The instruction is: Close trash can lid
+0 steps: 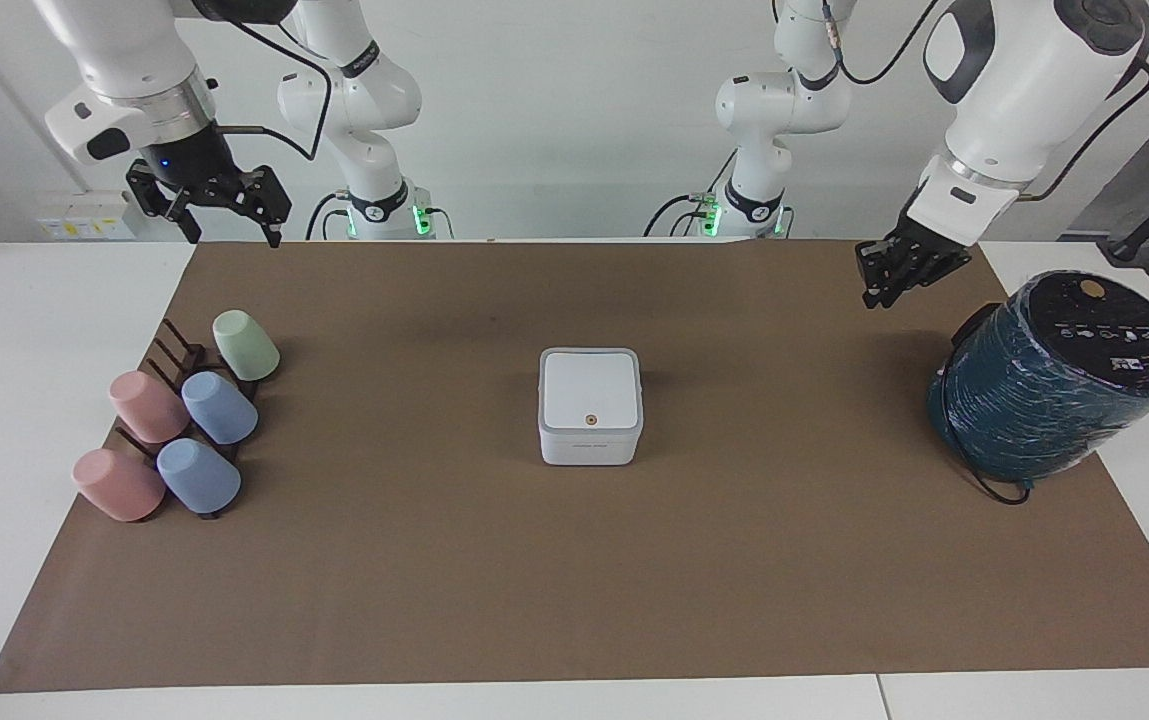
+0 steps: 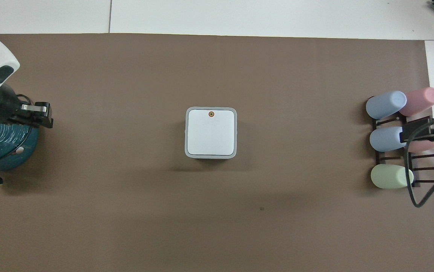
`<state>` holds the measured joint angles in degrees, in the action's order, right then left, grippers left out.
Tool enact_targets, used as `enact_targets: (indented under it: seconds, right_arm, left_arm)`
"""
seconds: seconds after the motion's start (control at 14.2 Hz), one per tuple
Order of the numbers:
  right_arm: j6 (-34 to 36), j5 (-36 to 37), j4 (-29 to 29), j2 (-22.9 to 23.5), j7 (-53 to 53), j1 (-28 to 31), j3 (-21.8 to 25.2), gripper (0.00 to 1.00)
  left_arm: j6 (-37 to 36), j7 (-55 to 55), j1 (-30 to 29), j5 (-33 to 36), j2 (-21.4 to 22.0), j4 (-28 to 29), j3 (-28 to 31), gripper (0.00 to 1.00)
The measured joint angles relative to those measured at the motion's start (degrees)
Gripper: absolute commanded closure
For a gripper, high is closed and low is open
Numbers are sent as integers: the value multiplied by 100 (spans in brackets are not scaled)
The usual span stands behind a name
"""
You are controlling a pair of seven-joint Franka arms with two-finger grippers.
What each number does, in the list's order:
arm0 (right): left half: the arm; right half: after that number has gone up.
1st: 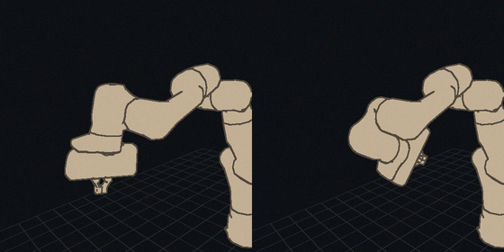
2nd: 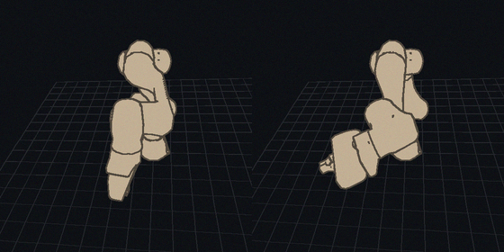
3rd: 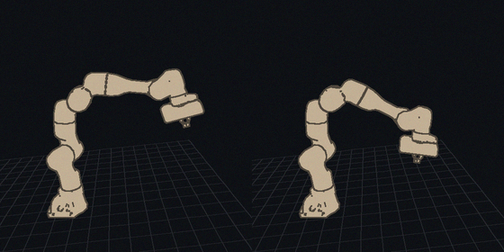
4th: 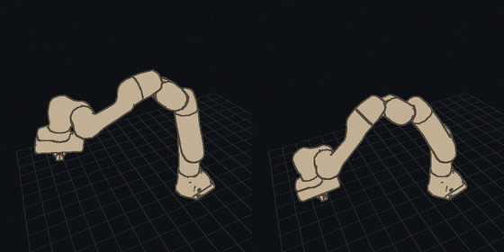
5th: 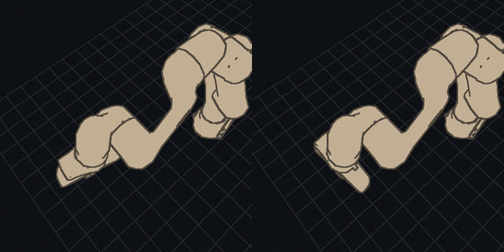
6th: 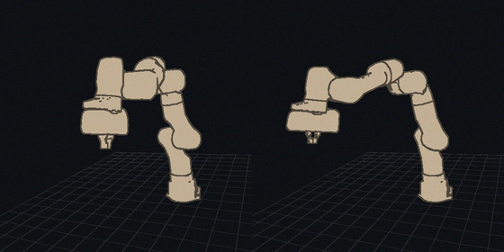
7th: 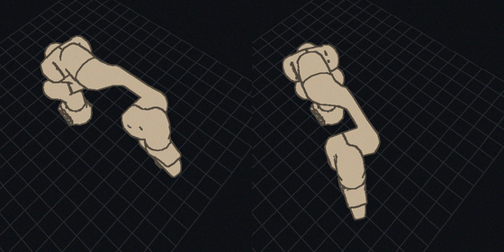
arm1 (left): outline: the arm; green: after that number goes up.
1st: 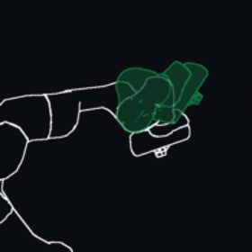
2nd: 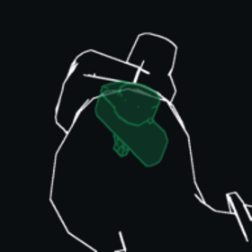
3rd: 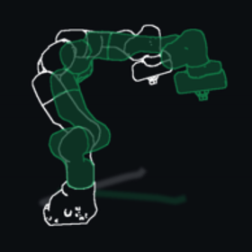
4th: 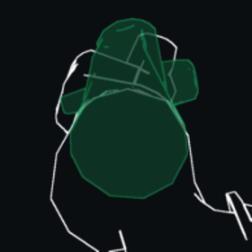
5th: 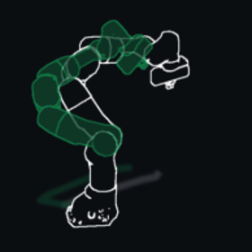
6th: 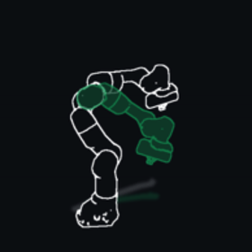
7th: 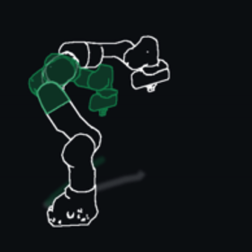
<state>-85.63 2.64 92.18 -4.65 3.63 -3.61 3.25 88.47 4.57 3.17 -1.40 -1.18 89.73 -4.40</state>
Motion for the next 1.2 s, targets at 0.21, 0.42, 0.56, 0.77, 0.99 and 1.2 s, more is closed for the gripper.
enact_targets:
  seconds: [0.21, 0.42, 0.56, 0.77, 0.99, 1.2]
  right_arm:
    - [0, 0, 0, 0, 0, 0, 0, 0]
    - [0, 0, 0, 0, 0, 0, 0, 0]
    - [0, 0, 0, 0, 0, 0, 0, 0]
    - [0, 0, 0, 0, 0, 0, 0, 0]
    - [0, 0, 0, 0, 0, 0, 0, 0]
    - [0, 0, 0, 0, 0, 0, 0, 0]
  left_arm:
    - [-15, -65, -37, 29, 239, 244, 10, 62]
    - [-10, -145, -58, 142, 294, 301, 10, 5]
    - [34, -145, -65, 153, 294, 302, 10, 0]
    - [248, -145, -66, 155, 294, 308, 10, 0]
    - [416, -144, -66, 155, 293, 335, 10, 0]
    - [469, -145, -66, 155, 293, 352, 9, 0]
